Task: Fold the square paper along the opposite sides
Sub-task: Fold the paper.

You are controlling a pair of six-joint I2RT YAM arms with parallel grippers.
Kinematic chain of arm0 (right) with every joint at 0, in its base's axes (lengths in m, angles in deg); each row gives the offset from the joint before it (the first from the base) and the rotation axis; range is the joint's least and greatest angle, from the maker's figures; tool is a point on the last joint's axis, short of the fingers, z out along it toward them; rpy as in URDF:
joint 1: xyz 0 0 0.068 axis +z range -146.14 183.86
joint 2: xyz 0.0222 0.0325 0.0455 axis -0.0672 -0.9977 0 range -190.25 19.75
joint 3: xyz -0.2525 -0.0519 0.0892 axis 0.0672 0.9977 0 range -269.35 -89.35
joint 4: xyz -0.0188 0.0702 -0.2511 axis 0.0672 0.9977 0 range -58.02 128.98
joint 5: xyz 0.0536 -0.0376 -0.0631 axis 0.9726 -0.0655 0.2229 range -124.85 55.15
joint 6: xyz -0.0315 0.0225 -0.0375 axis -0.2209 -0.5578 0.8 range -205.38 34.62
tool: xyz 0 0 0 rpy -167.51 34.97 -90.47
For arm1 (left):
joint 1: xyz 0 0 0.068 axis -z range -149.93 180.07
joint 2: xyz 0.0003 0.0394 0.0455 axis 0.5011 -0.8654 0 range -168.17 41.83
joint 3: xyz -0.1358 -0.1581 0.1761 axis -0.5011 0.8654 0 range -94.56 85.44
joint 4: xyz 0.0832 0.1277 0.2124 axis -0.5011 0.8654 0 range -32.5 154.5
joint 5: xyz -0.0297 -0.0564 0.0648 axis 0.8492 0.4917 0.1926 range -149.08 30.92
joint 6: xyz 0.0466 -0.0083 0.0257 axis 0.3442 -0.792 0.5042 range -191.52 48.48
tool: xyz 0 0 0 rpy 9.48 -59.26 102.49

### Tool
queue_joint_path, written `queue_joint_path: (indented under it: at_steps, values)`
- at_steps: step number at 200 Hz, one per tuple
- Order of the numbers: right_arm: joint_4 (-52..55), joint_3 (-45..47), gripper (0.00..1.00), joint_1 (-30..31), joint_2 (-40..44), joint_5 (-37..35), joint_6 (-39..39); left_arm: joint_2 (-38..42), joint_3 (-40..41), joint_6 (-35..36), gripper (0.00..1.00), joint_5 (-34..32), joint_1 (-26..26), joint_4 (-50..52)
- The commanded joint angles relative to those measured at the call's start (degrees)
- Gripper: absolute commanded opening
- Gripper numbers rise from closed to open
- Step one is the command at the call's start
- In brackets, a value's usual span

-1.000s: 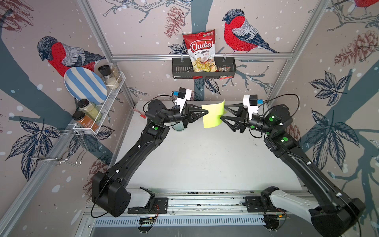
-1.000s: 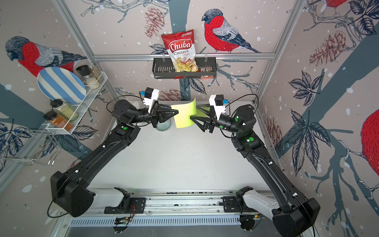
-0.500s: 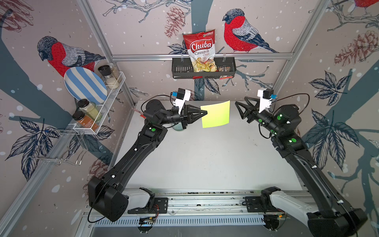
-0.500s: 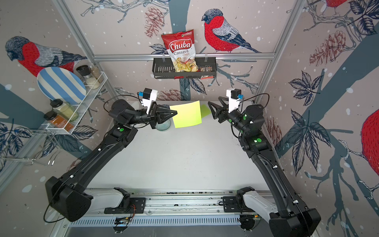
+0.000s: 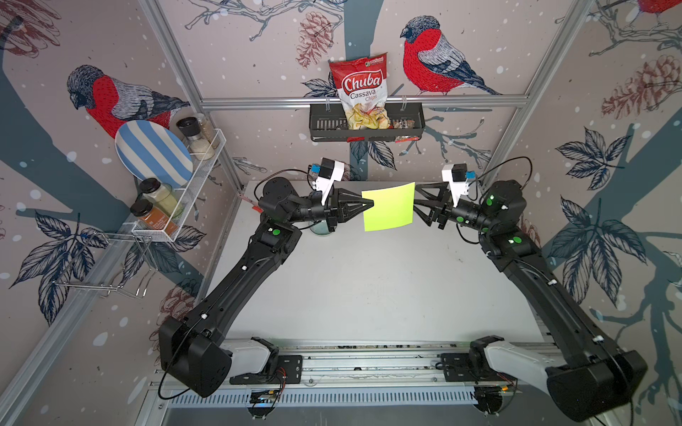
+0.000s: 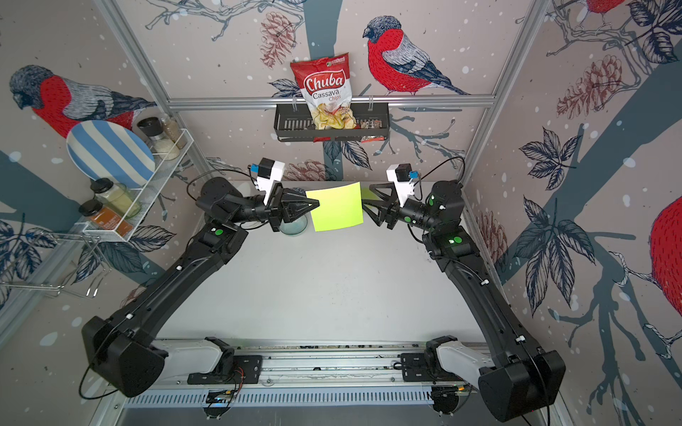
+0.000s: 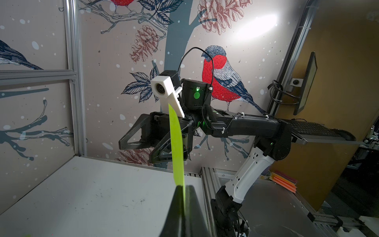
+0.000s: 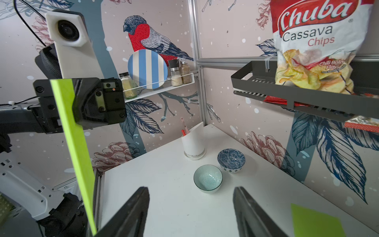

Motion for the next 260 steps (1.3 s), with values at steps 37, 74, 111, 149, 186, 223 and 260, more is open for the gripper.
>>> queue_joint_path:
  at_steps: [37,74,111,149,186,223,260]
  values:
    - [0.2,-0.2,0.69,1.5,1.4,6.4,1.9,0.0,-2.8,8.2,0.00,-3.6,0.1,9.5]
    - [1.4,-0.6,0.69,3.0,1.9,7.7,3.1,-0.1,-4.3,12.4,0.00,-7.8,0.1,15.2]
    - [3.0,-1.5,0.69,4.9,1.4,8.0,4.2,-0.1,-4.4,13.2,0.00,-9.1,0.1,16.2]
    - [4.3,-2.7,0.69,6.8,0.6,7.9,4.9,0.0,-4.4,13.8,0.00,-9.9,0.1,16.6]
    - [4.7,-3.3,0.69,7.9,0.0,8.0,5.0,0.1,-4.4,14.1,0.00,-10.2,0.0,17.0]
    - [5.3,-3.7,0.69,9.0,-0.6,7.7,5.2,0.0,-4.4,14.3,0.00,-10.5,0.1,17.1]
    - [5.6,-4.2,0.69,10.2,-1.3,7.6,5.5,-0.2,-4.4,14.2,0.00,-10.4,0.0,17.1]
